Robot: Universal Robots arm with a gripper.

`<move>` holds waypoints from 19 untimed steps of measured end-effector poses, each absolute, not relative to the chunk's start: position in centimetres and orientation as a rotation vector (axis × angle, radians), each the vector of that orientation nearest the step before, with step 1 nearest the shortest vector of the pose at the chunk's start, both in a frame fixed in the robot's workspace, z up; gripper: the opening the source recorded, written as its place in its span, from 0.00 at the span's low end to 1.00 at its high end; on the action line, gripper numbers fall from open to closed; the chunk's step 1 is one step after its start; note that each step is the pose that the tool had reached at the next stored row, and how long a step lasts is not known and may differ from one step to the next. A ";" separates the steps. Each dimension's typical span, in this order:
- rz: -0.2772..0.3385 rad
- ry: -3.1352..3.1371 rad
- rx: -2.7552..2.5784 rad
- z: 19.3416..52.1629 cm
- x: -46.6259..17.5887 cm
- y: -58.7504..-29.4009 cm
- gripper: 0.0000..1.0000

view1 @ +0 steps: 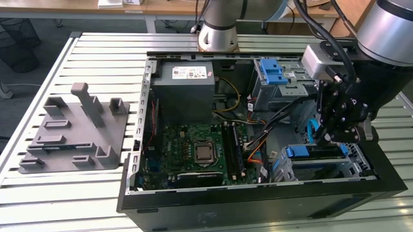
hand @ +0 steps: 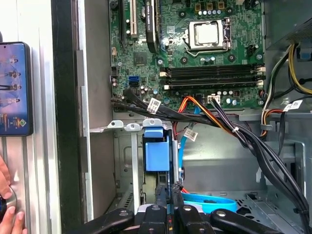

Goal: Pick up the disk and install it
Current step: 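Insert the second disk wire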

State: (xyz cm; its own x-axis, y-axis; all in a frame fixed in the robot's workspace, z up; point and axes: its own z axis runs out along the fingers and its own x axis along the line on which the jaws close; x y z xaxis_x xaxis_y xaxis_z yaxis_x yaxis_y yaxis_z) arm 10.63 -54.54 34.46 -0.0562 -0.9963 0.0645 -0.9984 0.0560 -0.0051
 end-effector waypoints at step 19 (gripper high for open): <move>0.066 -2.255 2.131 33.8 10.6 -54.7 0.16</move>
